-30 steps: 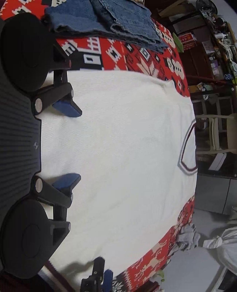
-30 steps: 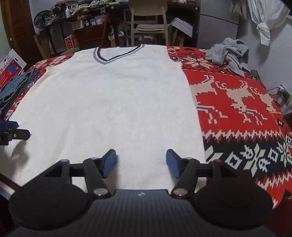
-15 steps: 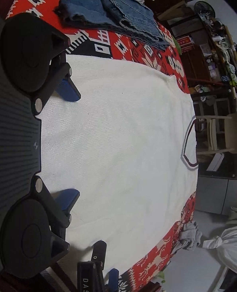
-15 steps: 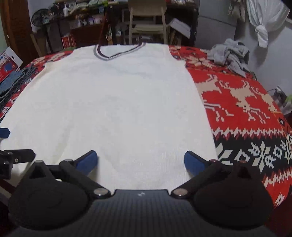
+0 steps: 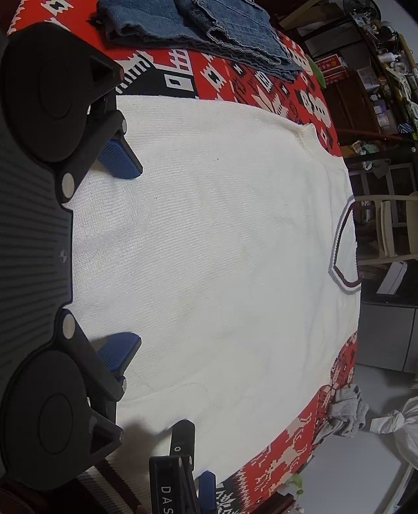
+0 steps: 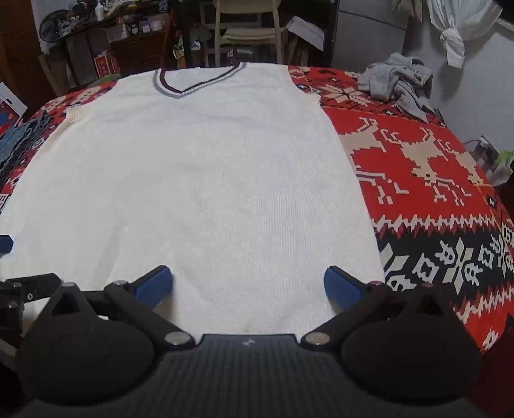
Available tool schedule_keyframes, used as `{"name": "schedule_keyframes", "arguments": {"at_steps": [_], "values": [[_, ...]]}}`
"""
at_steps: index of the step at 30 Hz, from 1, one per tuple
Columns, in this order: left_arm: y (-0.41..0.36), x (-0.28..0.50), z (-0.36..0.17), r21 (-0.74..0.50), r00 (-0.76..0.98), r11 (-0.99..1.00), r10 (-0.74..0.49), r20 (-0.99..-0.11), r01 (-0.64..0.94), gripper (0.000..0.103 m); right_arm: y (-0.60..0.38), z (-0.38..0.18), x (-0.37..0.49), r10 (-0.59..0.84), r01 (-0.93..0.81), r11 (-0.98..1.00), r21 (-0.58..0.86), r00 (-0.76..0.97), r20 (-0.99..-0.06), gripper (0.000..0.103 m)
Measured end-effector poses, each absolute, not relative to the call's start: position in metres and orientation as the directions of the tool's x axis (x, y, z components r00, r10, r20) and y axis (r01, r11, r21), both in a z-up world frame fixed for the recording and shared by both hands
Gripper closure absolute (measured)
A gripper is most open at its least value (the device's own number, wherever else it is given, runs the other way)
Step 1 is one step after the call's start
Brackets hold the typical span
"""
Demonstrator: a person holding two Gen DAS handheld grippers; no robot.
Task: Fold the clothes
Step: 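Pull both open tools back to view the flat sweater vest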
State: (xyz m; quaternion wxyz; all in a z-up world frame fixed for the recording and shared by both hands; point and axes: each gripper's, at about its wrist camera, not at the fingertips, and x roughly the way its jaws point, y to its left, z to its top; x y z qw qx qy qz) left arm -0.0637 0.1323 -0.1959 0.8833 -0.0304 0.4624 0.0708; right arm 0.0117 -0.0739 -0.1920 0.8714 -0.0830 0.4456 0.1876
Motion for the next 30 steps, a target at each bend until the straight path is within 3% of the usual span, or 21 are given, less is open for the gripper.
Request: {"name": "schedule_keyframes", "arguments": {"at_steps": [17,30], "values": [[0.131,-0.053,-0.194,0.013,0.521,0.982,0.112,-0.846,-0.19,0.0,-0.069,-0.19,0.013,0.29,-0.485,0.874,0.032,0.47,-0.834,0.001],[0.132,-0.047,-0.193,0.003,0.512,0.973,0.124,-0.85,-0.23,0.0,-0.063,-0.19,0.016,0.258,-0.42,0.907,0.029,0.501,-0.826,0.001]]}}
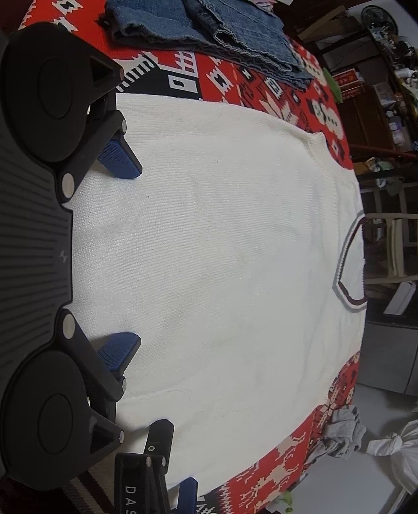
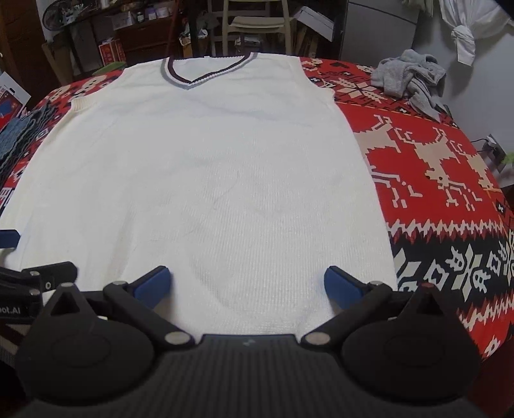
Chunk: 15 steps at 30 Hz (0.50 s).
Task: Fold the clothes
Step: 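Pull both open tools back to view the flat sweater vest, then move both tools down to the sweater's ribbed hem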
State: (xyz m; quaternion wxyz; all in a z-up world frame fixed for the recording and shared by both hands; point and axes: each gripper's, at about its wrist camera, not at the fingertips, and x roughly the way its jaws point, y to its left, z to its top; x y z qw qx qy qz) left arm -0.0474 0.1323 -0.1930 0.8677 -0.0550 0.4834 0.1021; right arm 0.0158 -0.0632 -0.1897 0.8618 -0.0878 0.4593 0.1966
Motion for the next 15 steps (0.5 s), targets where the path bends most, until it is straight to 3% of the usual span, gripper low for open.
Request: {"name": "schedule_keyframes", "arguments": {"at_steps": [2,8,12,15], "values": [[0.136,-0.046,-0.191,-0.01,0.497,0.97,0.115,-0.86,-0.241,0.004,-0.065,-0.188,0.017,0.265,-0.42,0.907,0.043,0.489,-0.831,0.001],[0.16,-0.059,-0.173,-0.094,0.486,0.955,0.058,-0.872,-0.283,0.038,-0.084,-0.172,0.024,0.306,-0.362,0.921,0.142,0.446,-0.841,0.014],[0.194,-0.081,-0.165,-0.229,0.482,0.912,-0.039,-0.875,-0.34,0.055,-0.107,-0.152,0.025,0.341,-0.352,0.916,0.192,0.431,-0.836,0.02],[0.219,-0.1,-0.161,-0.324,0.485,0.872,-0.118,-0.866,-0.367,0.06,-0.129,-0.14,0.026,0.401,-0.36,0.895,0.263,0.392,-0.828,0.029]]}}
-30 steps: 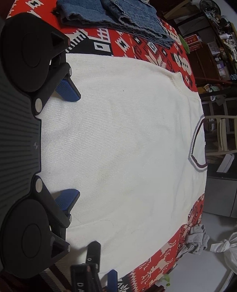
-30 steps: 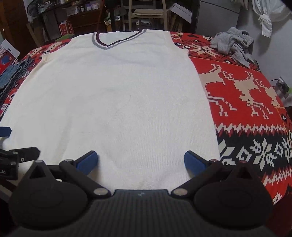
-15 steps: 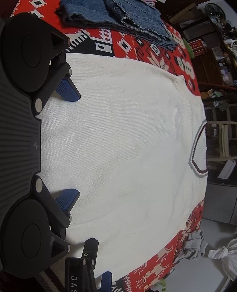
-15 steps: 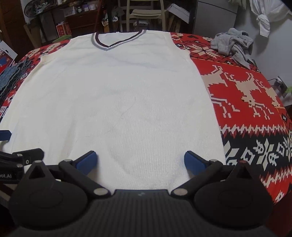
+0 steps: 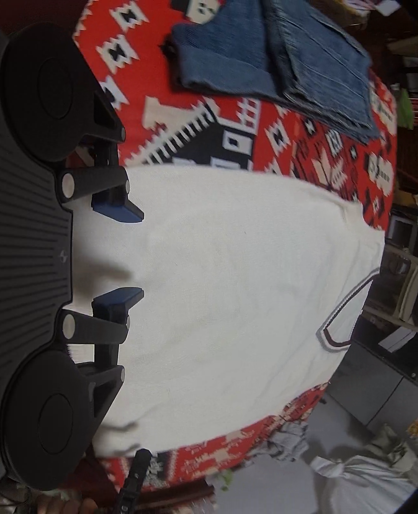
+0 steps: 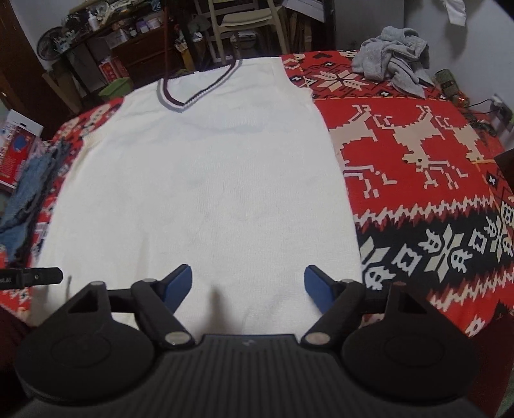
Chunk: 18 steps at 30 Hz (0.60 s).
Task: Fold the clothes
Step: 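Move both tools down to the sweater's ribbed hem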
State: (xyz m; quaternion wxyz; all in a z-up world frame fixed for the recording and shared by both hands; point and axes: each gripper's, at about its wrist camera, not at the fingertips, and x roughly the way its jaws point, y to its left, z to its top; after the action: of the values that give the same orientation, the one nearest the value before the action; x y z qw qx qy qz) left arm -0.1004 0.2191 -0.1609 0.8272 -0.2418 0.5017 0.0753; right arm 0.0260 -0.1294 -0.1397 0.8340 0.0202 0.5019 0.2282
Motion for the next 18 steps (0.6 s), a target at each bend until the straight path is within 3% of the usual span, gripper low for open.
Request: {"name": "schedule_keyframes", "arguments": {"at_steps": [5,7,11,14,18], "values": [[0.242,-0.134,-0.157,-0.408,0.508,0.844,-0.195,-0.839,-0.349,0.06,-0.169,-0.148,0.028,0.433,-0.285,0.892,0.352,0.31,-0.846,0.05],[0.25,-0.144,-0.16,-0.421,0.507,0.835,-0.207,-0.837,-0.355,0.06,-0.186,-0.155,0.028,0.439,-0.241,0.893,0.379,0.29,-0.851,0.054],[0.262,-0.16,-0.177,-0.456,0.487,0.809,-0.248,-0.837,-0.371,0.066,-0.213,-0.171,0.023,0.454,-0.153,0.891,0.427,0.257,-0.853,0.054],[0.266,-0.169,-0.185,-0.467,0.496,0.802,-0.253,-0.831,-0.373,0.078,-0.22,-0.178,0.018,0.471,-0.138,0.882,0.45,0.228,-0.853,0.054],[0.267,-0.175,-0.187,-0.494,0.499,0.792,-0.285,-0.819,-0.36,0.078,-0.223,-0.189,0.014,0.468,-0.128,0.883,0.451,0.203,-0.86,0.054]]}}
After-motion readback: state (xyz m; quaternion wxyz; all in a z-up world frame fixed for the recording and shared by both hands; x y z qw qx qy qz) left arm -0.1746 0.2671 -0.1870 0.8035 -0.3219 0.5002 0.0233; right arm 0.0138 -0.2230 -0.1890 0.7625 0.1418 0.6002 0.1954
